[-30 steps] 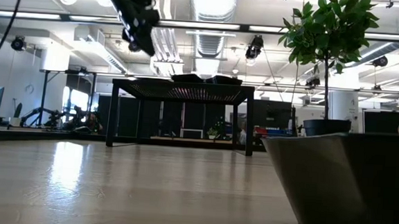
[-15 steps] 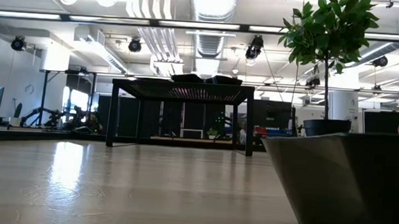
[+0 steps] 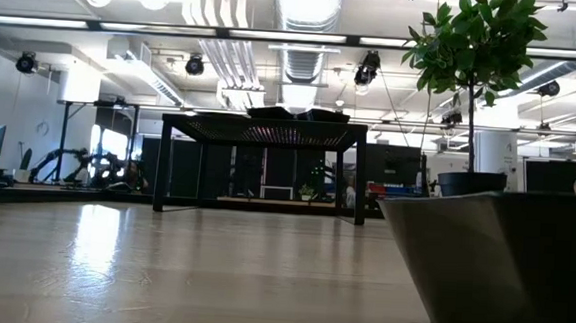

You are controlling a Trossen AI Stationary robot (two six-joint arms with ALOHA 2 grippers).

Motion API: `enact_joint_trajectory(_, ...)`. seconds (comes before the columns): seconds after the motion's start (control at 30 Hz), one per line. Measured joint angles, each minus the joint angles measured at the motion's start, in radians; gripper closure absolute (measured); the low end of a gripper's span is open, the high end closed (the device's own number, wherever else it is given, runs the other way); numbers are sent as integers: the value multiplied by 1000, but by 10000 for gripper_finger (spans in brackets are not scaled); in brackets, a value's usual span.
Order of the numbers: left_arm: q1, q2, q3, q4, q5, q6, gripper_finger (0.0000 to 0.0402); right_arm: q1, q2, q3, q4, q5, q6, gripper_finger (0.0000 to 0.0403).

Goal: Pick & Place Mini shaped plates
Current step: Stack the distorted square plate on top of the distorted square plates on the shelf

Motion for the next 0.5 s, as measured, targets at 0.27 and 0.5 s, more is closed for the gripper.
enact_joint_trajectory(0.27, -154, 58, -120, 181, -8, -60, 330, 7, 1, -215, 251, -75, 1, 339)
enact_joint_trajectory(0.5, -206, 129, -170, 235, -10, -136, 330, 7, 2, -398, 499, -98, -1, 339)
